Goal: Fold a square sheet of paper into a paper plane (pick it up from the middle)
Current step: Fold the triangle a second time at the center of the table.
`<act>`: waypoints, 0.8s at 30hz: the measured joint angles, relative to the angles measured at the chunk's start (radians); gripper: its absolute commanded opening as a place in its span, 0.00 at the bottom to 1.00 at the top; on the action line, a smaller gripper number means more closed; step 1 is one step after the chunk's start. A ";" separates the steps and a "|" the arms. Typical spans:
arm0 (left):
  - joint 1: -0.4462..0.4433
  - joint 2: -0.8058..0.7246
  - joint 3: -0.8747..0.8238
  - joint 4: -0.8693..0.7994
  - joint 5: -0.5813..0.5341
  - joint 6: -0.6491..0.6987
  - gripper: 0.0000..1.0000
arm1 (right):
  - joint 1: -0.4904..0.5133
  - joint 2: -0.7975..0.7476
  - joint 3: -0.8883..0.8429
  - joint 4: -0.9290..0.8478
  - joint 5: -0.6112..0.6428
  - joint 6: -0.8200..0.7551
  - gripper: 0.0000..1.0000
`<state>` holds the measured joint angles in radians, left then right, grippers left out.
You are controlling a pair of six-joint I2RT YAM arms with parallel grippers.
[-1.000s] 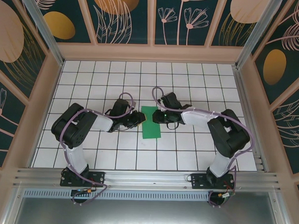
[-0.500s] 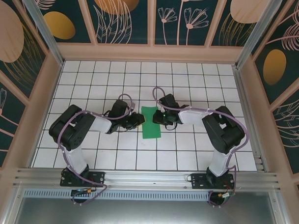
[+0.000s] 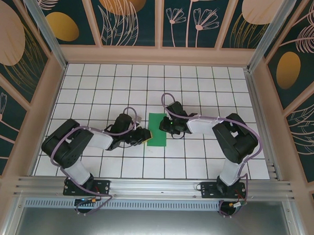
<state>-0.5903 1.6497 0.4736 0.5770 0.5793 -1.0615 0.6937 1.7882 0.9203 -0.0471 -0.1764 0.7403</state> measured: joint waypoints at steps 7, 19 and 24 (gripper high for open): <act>0.000 -0.026 -0.016 0.054 0.026 -0.028 0.24 | 0.000 0.000 0.000 0.000 0.000 0.002 0.23; -0.001 0.068 0.067 0.183 0.075 -0.074 0.32 | -0.008 -0.005 -0.002 -0.001 -0.021 -0.001 0.25; -0.002 0.121 0.091 0.206 0.079 -0.089 0.40 | -0.025 -0.015 -0.014 -0.003 -0.061 -0.002 0.29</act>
<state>-0.5919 1.7706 0.5644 0.7834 0.6582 -1.1503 0.6689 1.7729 0.9058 -0.0502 -0.2375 0.7387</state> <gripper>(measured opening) 0.380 0.277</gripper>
